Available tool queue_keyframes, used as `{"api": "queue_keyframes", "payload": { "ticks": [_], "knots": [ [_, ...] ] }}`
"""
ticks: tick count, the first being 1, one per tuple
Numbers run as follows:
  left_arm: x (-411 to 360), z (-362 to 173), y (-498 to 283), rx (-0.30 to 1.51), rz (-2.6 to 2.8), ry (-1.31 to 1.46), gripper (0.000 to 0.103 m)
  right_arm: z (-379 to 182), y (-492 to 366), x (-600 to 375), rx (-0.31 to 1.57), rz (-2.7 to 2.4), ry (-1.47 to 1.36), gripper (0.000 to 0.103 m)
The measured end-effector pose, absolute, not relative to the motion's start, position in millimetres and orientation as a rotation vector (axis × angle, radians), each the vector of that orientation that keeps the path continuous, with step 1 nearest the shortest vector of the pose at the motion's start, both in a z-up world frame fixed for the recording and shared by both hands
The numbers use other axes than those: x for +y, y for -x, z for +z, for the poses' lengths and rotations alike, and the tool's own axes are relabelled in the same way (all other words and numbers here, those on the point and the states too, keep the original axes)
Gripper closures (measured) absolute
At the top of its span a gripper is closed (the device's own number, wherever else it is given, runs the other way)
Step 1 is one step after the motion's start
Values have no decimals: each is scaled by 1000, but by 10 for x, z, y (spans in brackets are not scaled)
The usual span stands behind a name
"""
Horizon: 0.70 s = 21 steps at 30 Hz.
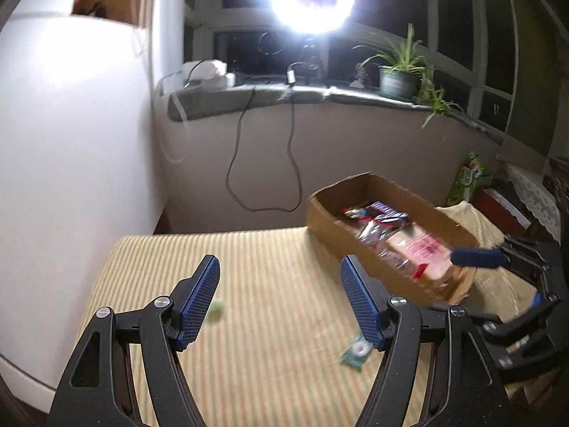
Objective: Organize snacks
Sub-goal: 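Move both grippers back to the green candy and green mint pack, then grasp the green candy with the left gripper while the right gripper grasps the green mint pack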
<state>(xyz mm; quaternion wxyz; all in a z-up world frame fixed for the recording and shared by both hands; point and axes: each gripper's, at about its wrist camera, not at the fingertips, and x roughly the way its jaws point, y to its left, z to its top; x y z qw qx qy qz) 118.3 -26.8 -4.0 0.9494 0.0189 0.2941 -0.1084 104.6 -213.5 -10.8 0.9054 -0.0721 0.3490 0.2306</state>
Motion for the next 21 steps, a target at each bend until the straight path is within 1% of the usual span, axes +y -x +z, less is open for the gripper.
{"api": "queue_keyframes", "payload": {
  "ticks": [5, 9, 11, 16, 18, 21],
  "knots": [
    [53, -224, -1242, 652, -193, 14, 33, -333, -938, -1947, 782, 527, 135, 22],
    [282, -393, -1293, 700, -187, 56, 34, -585, -916, -1786, 861, 559, 124, 34],
    [375, -475, -1318, 724, -187, 75, 39, -699, -925, -1741, 894, 555, 122, 39],
    [476, -657, -1360, 781, -205, 83, 39, -958, -1030, -1703, 970, 509, 99, 42],
    [483, -721, -1385, 802, -212, 80, 39, -1038, -1059, -1698, 988, 487, 94, 46],
    [463, -803, -1442, 824, -218, 65, 39, -1136, -1130, -1727, 1013, 456, 69, 47]
  ]
}}
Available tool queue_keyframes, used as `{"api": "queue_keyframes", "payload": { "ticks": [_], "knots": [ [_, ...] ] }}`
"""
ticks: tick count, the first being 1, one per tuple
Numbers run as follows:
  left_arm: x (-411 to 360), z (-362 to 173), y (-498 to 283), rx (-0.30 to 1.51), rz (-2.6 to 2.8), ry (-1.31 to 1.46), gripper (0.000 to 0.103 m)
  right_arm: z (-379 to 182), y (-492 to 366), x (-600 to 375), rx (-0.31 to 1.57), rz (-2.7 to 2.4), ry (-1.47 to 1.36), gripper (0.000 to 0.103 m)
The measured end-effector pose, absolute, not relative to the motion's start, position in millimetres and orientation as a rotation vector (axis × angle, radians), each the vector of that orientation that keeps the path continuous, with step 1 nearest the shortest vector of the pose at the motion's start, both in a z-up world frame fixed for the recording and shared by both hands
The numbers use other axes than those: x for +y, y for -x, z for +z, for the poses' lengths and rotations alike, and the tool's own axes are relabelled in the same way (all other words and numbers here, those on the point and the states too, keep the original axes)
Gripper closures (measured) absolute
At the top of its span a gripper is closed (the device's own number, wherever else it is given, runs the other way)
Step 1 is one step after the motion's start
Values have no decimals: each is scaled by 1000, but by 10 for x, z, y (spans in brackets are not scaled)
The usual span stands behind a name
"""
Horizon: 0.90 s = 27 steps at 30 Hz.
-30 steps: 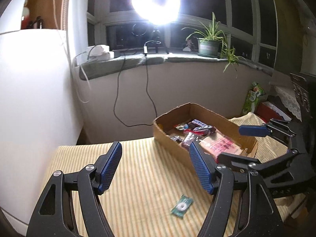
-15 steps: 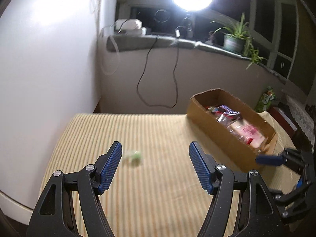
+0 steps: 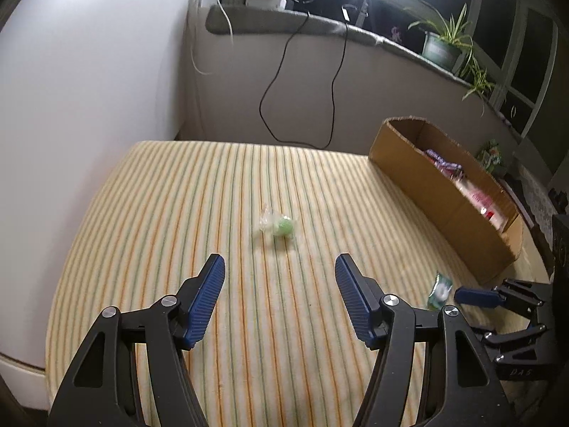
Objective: Organize snacks
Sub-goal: 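Grasp the green candy with the left gripper while the right gripper grasps the green mint pack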
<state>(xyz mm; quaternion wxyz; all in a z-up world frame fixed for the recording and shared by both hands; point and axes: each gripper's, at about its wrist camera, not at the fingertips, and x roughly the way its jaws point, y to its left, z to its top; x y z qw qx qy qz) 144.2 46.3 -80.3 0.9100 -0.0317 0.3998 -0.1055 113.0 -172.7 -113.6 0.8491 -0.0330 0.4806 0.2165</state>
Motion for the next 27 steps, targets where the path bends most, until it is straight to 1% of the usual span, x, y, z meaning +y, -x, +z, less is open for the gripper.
{"api": "queue_keyframes", "payload": {
  "ticks": [9, 11, 15, 16, 18, 21, 24, 25, 27],
  "knots": [
    [377, -912, -1705, 854, -233, 45, 39, -1202, -1319, -1611, 990, 421, 102, 47],
    [369, -941, -1750, 862, -226, 45, 45, -1214, -1326, -1564, 985, 423, 111, 47],
    [367, -986, -1839, 872, -220, 46, 50, -1220, -1384, -1455, 973, 429, 153, 56],
    [369, -991, -1858, 873, -219, 48, 52, -1224, -1392, -1428, 970, 432, 166, 57],
    [368, -996, -1881, 873, -218, 46, 53, -1229, -1386, -1384, 961, 435, 194, 59],
    [338, -1008, -1918, 878, -213, 29, 58, -1231, -1347, -1368, 946, 438, 230, 62],
    [277, -1030, -1954, 883, -214, -8, 69, -1220, -1301, -1399, 942, 445, 240, 66],
    [260, -1038, -1959, 884, -213, -18, 74, -1216, -1283, -1408, 942, 445, 243, 67],
    [235, -1049, -1967, 883, -210, -34, 76, -1209, -1249, -1430, 939, 448, 254, 72]
  ]
}}
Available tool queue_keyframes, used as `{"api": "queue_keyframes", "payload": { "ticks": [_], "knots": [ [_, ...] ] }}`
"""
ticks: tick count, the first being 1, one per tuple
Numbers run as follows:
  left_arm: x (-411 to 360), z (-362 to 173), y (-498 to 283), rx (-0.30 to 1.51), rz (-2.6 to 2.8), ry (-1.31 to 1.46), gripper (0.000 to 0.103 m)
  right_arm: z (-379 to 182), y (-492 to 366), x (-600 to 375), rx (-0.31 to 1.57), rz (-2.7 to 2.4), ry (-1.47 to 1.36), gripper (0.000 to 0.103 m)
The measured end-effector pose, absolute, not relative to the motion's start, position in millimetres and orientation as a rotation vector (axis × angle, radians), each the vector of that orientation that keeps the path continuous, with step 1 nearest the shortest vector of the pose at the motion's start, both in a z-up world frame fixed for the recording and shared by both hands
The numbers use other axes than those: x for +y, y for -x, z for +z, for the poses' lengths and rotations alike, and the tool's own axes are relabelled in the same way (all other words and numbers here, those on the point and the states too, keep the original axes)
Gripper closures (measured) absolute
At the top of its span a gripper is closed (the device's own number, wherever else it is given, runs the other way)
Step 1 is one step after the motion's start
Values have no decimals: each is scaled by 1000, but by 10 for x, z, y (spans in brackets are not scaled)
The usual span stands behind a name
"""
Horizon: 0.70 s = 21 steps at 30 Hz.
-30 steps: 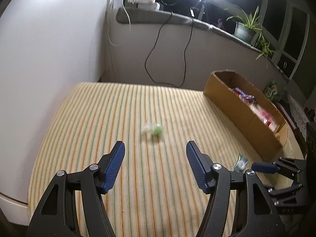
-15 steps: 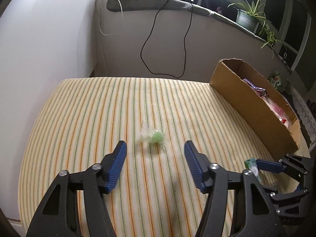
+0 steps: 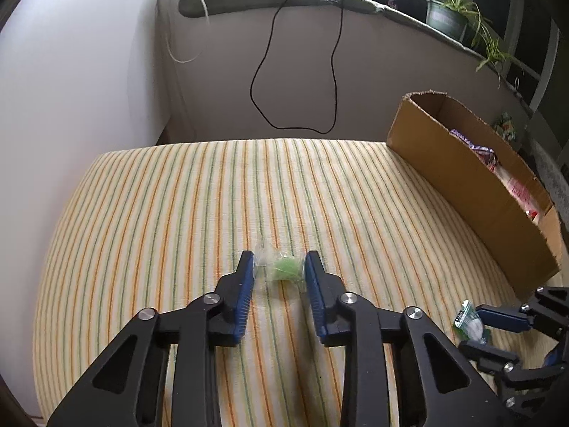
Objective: Organize snacks
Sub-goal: 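Grasp the green candy with the left gripper while the right gripper grasps the green mint pack, then carry the green candy over the box with the left gripper while the right gripper carries the mint pack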
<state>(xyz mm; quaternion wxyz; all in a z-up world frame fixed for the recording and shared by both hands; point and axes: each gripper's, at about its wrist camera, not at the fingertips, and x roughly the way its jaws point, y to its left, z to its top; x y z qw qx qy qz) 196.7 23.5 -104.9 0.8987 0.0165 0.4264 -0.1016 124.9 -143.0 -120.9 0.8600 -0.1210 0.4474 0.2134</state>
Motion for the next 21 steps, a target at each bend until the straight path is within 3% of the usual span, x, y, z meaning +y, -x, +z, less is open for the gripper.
{"api": "queue_keyframes", "payload": {
  "ticks": [3, 21],
  "knots": [
    [244, -1049, -1975, 880, -208, -31, 77, -1203, -1236, -1455, 935, 450, 265, 79],
    [266, -807, -1751, 822, -199, -19, 78, -1052, -1189, -1537, 896, 483, 210, 83]
  ]
}}
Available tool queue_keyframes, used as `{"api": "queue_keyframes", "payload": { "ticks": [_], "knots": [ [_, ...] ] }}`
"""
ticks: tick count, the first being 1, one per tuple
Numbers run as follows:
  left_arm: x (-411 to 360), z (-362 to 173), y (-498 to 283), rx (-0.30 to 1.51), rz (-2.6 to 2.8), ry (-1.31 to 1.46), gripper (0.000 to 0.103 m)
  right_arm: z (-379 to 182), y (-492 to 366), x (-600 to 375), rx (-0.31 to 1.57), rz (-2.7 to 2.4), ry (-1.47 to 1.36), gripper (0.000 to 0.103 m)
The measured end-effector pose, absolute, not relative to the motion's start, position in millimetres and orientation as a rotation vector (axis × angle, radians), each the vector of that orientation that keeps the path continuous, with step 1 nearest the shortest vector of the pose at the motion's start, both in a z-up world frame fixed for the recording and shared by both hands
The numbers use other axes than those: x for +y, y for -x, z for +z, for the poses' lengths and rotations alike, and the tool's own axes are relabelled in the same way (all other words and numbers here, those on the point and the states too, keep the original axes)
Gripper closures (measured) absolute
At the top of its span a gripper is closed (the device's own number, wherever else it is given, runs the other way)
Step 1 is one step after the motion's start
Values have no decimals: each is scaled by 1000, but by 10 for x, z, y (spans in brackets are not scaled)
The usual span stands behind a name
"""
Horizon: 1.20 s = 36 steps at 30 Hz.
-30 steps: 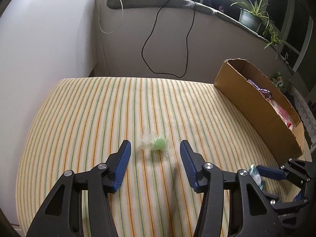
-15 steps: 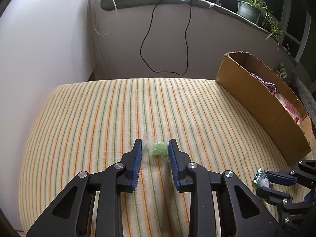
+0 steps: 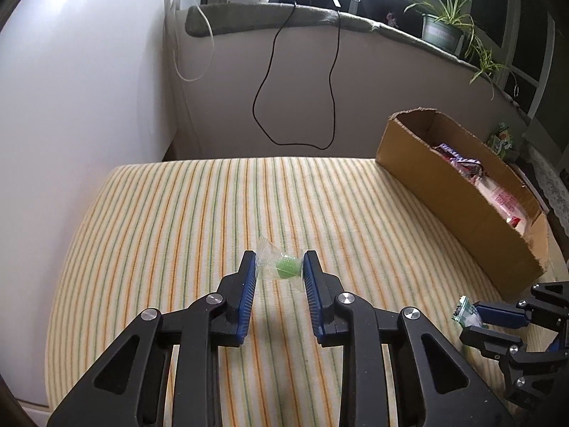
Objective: Organize snacks
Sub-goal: 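Carry the green candy over the box with the left gripper while the right gripper carries the mint pack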
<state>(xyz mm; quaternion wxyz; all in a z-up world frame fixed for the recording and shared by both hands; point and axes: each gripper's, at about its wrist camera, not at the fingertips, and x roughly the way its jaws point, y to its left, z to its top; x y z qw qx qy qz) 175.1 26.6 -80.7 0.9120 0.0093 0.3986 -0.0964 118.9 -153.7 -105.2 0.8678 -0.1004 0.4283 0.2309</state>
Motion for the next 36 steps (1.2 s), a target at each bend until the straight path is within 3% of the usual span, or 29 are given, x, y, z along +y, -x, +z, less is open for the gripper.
{"api": "queue_keyframes", "payload": {
  "ticks": [21, 36],
  "knots": [
    [-455, -352, -1885, 737, -309, -27, 78, -329, -1209, -2116, 763, 482, 118, 83],
    [-1129, -284, -2295, 736, -375, -53, 78, -271, -1625, -2855, 742, 382, 89, 83]
  ]
}}
